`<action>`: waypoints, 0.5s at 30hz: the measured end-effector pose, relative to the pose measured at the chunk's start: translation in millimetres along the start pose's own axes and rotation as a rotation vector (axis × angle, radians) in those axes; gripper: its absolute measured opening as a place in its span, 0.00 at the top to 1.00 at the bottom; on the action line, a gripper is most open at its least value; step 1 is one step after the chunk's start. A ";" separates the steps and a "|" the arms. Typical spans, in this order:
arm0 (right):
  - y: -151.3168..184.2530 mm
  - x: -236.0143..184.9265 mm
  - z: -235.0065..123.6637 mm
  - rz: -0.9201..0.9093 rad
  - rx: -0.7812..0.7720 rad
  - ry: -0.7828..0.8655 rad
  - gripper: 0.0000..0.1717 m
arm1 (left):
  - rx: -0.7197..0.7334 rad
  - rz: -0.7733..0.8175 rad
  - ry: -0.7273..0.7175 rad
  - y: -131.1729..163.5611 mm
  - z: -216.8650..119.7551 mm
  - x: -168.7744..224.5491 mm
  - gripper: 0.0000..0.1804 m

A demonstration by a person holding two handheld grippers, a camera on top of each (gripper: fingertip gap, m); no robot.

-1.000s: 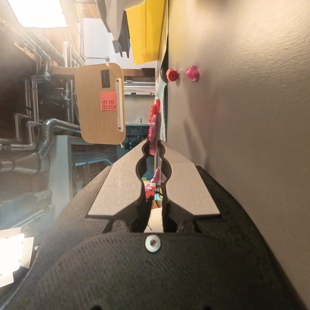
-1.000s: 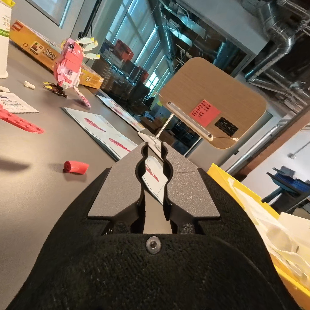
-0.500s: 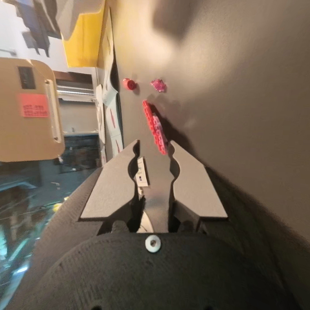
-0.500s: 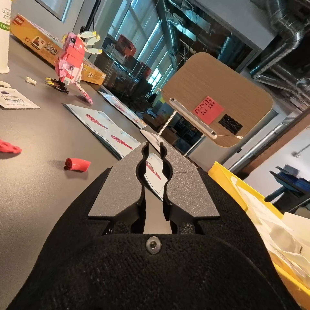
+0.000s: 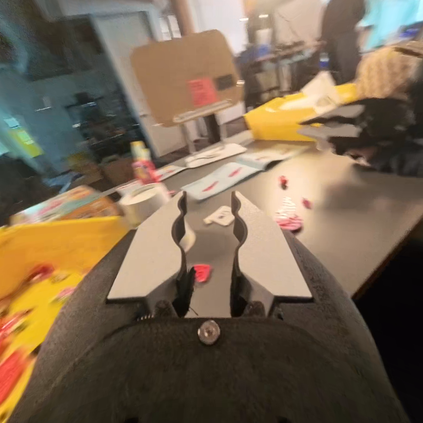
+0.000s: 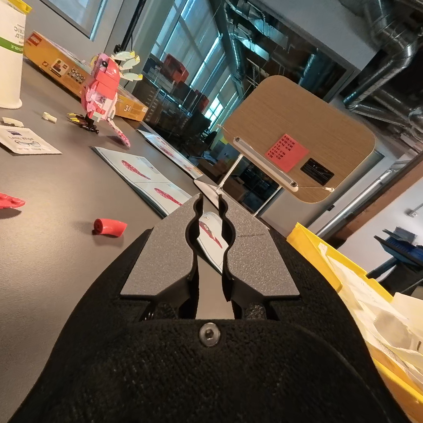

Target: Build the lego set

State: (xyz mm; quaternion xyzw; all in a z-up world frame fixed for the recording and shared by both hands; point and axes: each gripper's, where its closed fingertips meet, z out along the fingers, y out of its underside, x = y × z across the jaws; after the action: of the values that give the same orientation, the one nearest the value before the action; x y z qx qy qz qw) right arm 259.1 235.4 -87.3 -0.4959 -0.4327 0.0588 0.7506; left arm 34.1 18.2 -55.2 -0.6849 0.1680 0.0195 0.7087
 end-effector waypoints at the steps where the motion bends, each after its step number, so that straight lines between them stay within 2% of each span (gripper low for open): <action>1: -0.7 -0.7 -0.2 -0.002 0.003 -0.003 0.94 | -0.016 -0.006 -0.103 -2.6 -10.3 -25.6 0.81; 4: -2.5 -3.3 -0.5 -0.012 0.009 -0.012 0.95 | -0.145 0.003 -0.391 -9.3 -35.8 -117.3 0.86; 5: -2.5 -3.8 -0.4 -0.014 0.008 -0.014 0.95 | -0.224 -0.005 -0.435 -7.2 -38.5 -145.7 0.86; 7: -1.9 -3.9 -0.1 -0.014 0.005 -0.016 0.95 | -0.433 -0.062 -0.437 9.3 -33.1 -193.8 0.86; 10: -0.2 -3.8 0.5 -0.010 -0.003 -0.018 0.95 | -0.763 -0.264 -0.421 63.6 -14.4 -258.7 0.79; 12: 0.4 -4.5 0.7 -0.017 -0.008 -0.019 0.95 | -0.958 -0.371 -0.412 107.5 -1.6 -293.1 0.82; 15: 1.5 -6.4 1.1 -0.031 -0.016 -0.024 0.96 | -1.216 -0.463 -0.454 162.6 -1.6 -326.6 0.83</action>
State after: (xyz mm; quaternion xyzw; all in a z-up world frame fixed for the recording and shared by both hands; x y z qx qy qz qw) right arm 254.9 233.6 -92.2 -0.4945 -0.4498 0.0498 0.7421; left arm -316.1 92.6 -125.5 -0.9580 -0.1759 0.1013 0.2023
